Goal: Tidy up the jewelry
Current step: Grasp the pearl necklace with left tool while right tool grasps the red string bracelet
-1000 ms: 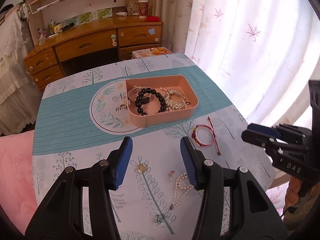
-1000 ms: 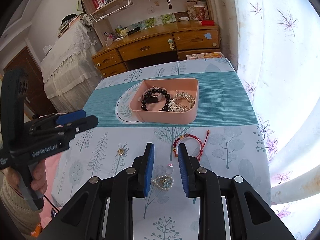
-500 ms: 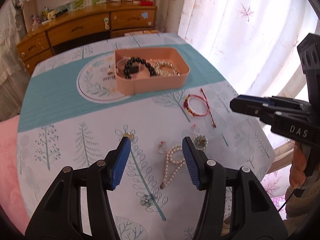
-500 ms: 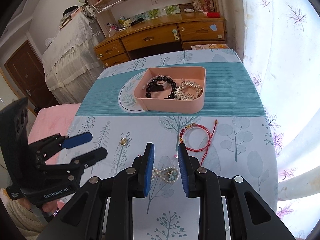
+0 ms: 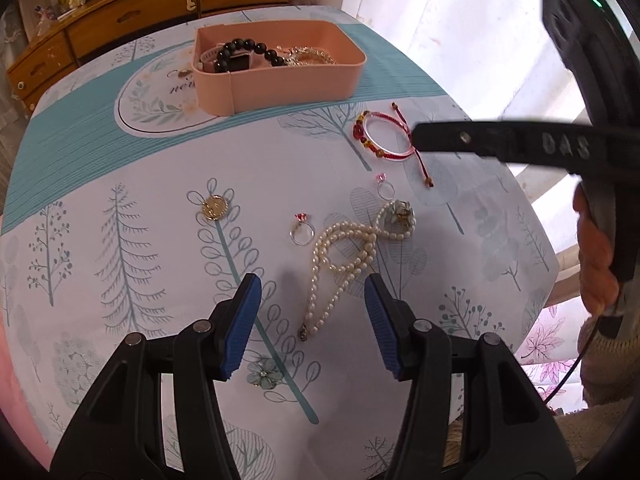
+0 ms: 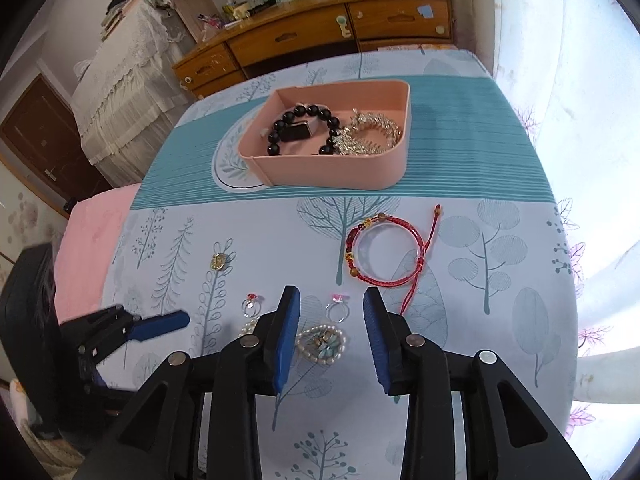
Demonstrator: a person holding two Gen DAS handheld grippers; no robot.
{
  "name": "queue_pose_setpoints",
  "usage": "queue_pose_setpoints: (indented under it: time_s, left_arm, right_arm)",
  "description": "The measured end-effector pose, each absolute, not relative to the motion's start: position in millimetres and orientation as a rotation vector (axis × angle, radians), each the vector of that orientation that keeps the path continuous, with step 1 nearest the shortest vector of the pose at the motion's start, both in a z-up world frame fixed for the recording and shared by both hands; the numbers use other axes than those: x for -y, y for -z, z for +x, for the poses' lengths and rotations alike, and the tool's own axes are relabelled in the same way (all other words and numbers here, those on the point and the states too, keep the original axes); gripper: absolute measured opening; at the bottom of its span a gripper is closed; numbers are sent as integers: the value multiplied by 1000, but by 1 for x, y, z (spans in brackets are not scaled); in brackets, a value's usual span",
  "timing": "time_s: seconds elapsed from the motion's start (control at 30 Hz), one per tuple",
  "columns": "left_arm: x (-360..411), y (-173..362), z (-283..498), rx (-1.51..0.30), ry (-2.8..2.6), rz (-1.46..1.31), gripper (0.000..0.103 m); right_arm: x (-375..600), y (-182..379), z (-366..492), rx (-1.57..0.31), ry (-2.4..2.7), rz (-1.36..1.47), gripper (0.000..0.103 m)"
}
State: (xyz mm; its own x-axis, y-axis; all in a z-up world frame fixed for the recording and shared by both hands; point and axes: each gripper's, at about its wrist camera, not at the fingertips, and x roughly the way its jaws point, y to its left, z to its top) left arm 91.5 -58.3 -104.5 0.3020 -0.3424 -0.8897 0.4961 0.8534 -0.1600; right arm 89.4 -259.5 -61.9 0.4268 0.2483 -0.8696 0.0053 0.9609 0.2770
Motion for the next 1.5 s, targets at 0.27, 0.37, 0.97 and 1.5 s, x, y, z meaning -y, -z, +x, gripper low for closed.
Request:
queue_pose_setpoints:
  time_s: [0.27, 0.37, 0.97, 1.5]
  left_arm:
    - [61, 109, 94, -1146, 556, 156, 51]
    - [59, 110, 95, -1149, 554, 157, 51]
    - [82, 113, 91, -1150, 636, 261, 51]
    - [162, 124, 114, -1105, 785, 728, 44]
  right_arm:
    - [258, 86, 147, -1244, -167, 310, 33]
    - [241, 98, 166, -1278, -139, 208, 33]
    - [219, 125, 157, -1269, -50, -35, 11]
    - [299, 91, 41, -1124, -18, 302, 11]
